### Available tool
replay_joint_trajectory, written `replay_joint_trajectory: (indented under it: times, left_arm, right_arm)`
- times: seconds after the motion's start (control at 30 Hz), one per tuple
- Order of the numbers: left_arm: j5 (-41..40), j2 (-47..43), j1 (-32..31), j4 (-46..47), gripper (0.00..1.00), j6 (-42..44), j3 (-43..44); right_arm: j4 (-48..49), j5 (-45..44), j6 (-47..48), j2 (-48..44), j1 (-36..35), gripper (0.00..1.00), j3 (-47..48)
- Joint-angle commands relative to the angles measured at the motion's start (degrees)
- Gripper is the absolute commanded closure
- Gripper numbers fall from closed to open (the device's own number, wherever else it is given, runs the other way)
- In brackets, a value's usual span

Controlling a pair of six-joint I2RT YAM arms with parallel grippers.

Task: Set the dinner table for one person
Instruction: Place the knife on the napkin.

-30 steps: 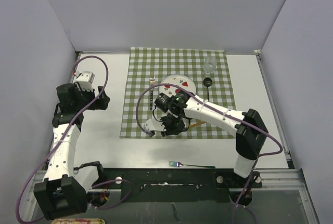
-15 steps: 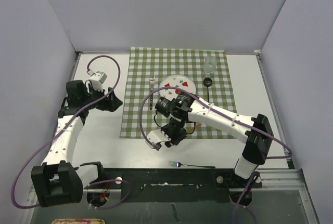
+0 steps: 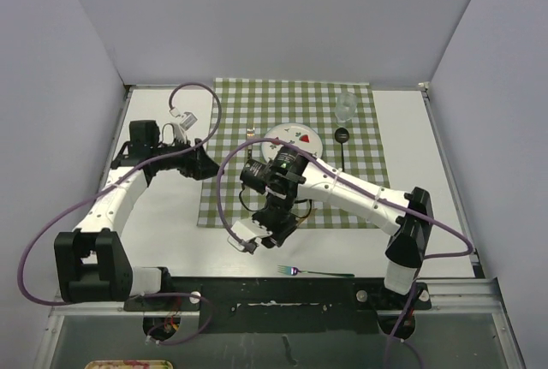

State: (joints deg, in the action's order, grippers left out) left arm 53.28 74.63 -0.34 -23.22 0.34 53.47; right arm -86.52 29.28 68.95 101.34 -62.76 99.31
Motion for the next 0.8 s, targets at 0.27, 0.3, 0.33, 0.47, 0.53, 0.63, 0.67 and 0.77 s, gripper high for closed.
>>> replay_joint_trajectory:
  times: [0.27,0.3,0.33,0.47,0.53,0.63,0.67,0.77]
  left_arm:
    - [15.6,9.5,-5.1,-1.5,0.28,-5.1,8.0]
    - [15.9,10.1,-5.5,-1.8,0.28,-5.1,8.3]
    - [16.1,10.6,-5.6,-2.0,0.28,-5.2,8.6]
    - [18.9,13.3,-6.3,-1.8,0.28,-6.7,9.7]
    - [20.1,14.9,-7.4,-2.2,0.28,-7.0,10.7]
    - [20.6,17.2,-9.9,-4.4,0.29,-5.7,12.6]
    - [20.7,18.0,-11.0,-5.7,0.29,-4.8,13.8]
    - [21.3,20.2,-14.3,-10.9,0.29,-0.8,16.4]
  right_arm:
    - [-5.1,3.8,1.9,2.0,-6.3,1.00,11.0]
    - [-4.7,3.4,2.0,2.1,-6.4,1.00,11.6]
    - [-4.0,3.1,2.1,2.0,-6.4,1.00,12.1]
    - [1.5,1.7,2.2,0.7,-6.5,1.00,11.2]
    - [2.7,1.7,2.4,1.0,-6.5,1.00,12.0]
    - [5.3,1.0,2.2,1.2,-6.5,1.00,12.6]
    - [5.7,0.9,2.0,1.3,-6.5,1.00,13.0]
    - [7.3,0.7,1.8,0.9,-6.5,1.00,13.9]
